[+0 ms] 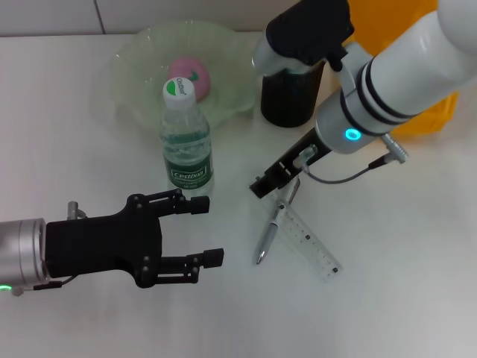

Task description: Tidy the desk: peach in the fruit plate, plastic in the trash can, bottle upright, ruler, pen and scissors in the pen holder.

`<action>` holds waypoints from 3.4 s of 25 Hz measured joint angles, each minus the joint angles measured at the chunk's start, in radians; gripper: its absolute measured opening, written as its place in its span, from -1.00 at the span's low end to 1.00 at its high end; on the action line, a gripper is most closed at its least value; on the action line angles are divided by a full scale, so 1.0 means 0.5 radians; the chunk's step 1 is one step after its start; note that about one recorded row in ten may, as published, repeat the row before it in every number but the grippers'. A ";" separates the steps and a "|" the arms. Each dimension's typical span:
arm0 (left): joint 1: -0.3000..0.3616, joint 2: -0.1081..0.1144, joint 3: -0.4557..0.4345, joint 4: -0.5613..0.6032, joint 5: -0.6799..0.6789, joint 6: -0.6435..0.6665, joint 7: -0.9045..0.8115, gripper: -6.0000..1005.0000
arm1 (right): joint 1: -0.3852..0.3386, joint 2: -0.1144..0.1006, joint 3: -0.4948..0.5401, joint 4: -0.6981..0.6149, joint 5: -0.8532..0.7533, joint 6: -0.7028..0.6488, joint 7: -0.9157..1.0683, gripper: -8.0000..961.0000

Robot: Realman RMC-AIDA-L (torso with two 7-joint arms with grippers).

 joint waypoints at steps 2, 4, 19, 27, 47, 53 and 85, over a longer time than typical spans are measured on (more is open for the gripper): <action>0.000 0.000 0.000 0.000 0.000 0.000 0.000 0.38 | -0.002 0.001 -0.034 0.026 0.035 0.032 0.007 0.52; -0.006 -0.001 0.000 0.000 0.000 -0.003 0.004 0.38 | -0.001 0.001 -0.060 0.060 0.065 0.062 0.008 0.52; -0.001 0.003 0.000 0.000 0.000 -0.008 0.006 0.37 | 0.008 0.000 -0.179 0.187 0.085 0.248 0.049 0.43; 0.001 0.002 -0.003 0.000 0.001 -0.012 0.008 0.37 | -0.007 0.000 -0.268 0.151 0.085 0.289 0.016 0.17; 0.022 0.008 -0.023 0.000 0.001 -0.002 0.009 0.37 | -0.602 -0.001 0.648 -0.630 0.605 -0.009 -0.612 -0.22; 0.026 -0.001 -0.027 -0.007 0.001 -0.002 0.009 0.37 | -0.729 -0.015 1.132 -0.449 1.390 0.060 -1.291 -0.22; 0.087 -0.013 -0.030 -0.031 -0.006 0.003 0.030 0.36 | 0.009 0.002 1.273 1.850 3.674 0.346 -3.886 -0.17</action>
